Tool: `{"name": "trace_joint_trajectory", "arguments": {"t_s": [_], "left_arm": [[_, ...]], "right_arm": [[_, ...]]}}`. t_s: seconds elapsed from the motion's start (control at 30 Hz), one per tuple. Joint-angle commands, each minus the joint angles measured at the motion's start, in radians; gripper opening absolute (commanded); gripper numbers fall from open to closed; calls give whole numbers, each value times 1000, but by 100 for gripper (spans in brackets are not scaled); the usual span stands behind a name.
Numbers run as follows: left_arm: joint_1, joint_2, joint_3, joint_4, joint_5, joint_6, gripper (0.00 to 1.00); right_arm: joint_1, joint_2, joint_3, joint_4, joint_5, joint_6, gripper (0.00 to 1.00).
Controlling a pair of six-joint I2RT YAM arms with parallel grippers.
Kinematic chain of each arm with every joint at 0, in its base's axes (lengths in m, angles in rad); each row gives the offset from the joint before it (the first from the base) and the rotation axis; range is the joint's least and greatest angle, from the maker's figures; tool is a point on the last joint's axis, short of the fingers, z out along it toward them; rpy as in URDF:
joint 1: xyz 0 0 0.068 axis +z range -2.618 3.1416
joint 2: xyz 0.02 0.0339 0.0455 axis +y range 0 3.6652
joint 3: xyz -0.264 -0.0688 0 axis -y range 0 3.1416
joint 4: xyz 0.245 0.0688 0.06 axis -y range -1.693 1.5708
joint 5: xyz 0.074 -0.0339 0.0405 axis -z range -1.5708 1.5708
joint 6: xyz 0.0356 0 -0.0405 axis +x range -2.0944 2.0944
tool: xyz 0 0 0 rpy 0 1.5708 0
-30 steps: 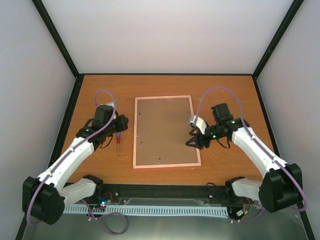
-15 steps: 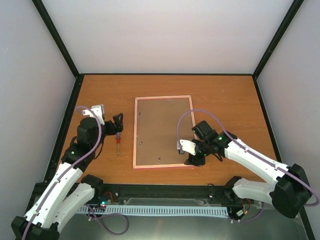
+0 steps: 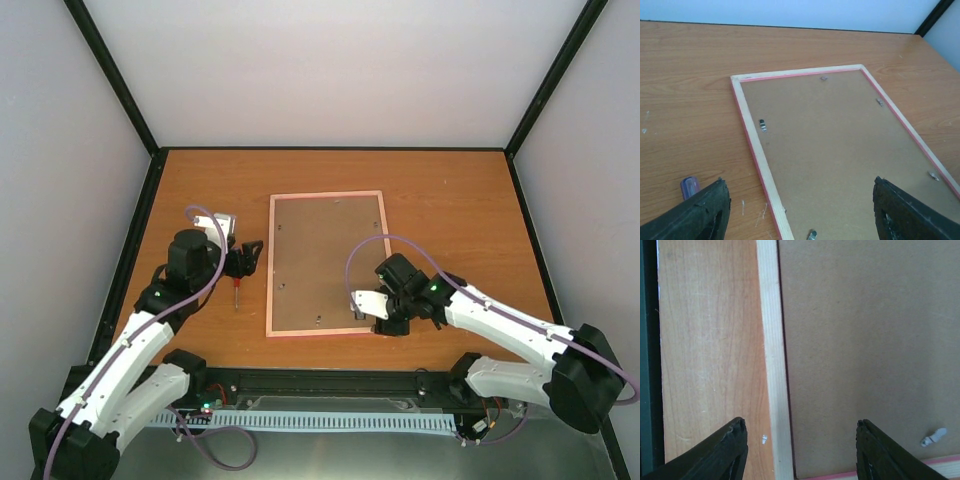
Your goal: Take the photo out of the frame
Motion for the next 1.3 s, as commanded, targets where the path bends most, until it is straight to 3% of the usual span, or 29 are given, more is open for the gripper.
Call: {"name": "trace_joint_trajectory", "arguments": {"t_s": [0.0,0.33,0.9,1.27], "left_arm": [[6,-33,15,48,63,38,78],[6,-12,19,48,90,48,76],[6,-15,19,50,87,47,73],[6,-18,21,46,75,44,74]], "right_arm": [[35,28,-45,54,35,-10,58],[49,116,-90,139,76,-8,49],[78,162,-103,131,66,-28,37],[113,251,-109,161,170,0,30]]}}
